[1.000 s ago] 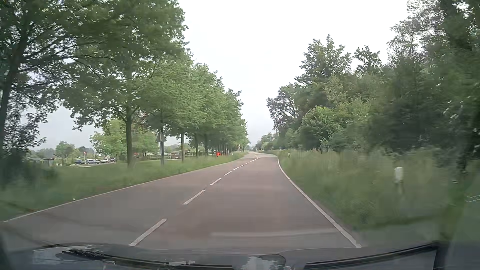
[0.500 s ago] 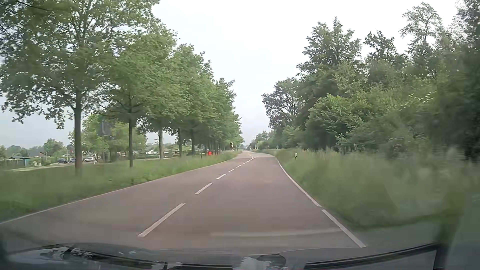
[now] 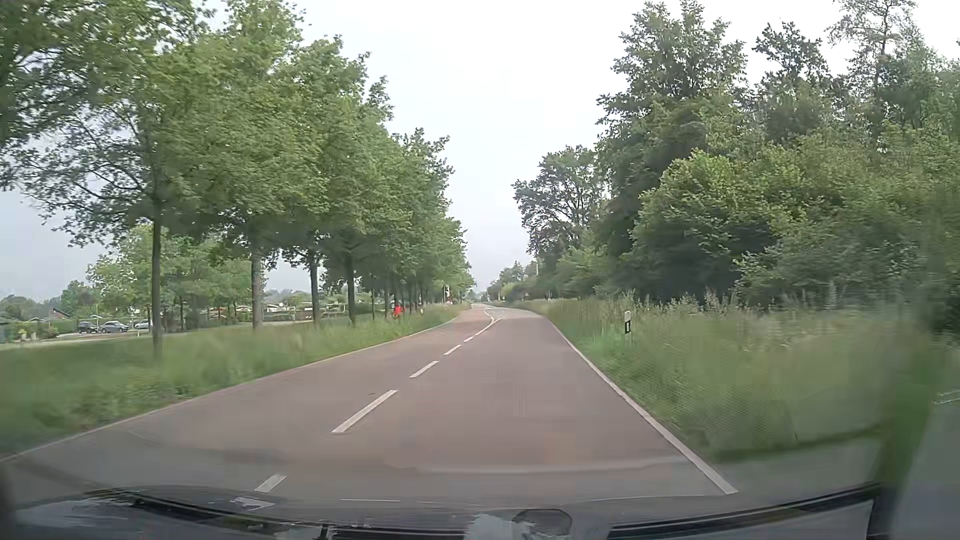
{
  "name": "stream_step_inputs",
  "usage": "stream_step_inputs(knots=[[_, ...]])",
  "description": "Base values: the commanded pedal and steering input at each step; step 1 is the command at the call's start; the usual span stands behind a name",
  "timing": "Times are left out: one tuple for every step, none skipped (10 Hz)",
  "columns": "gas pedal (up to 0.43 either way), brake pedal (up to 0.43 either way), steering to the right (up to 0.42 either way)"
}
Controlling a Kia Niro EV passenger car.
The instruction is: Follow the waypoints while adhering to traffic rules and regulations
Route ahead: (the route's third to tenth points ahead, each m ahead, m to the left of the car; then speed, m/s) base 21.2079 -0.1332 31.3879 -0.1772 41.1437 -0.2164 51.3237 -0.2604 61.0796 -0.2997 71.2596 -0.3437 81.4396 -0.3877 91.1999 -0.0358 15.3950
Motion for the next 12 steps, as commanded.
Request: stream_step_inputs(knots=[[0.110, 0.000, 0.014], [0.110, 0.000, 0.014], [0.110, 0.000, 0.014], [0.110, 0.000, 0.014], [0.110, 0.000, 0.013], [0.110, 0.000, 0.012], [0.110, 0.000, 0.011], [0.110, 0.000, 0.009], [0.110, 0.000, 0.006], [0.110, 0.000, 0.004], [0.110, 0.000, 0.003], [0.110, 0.000, 0.003]])
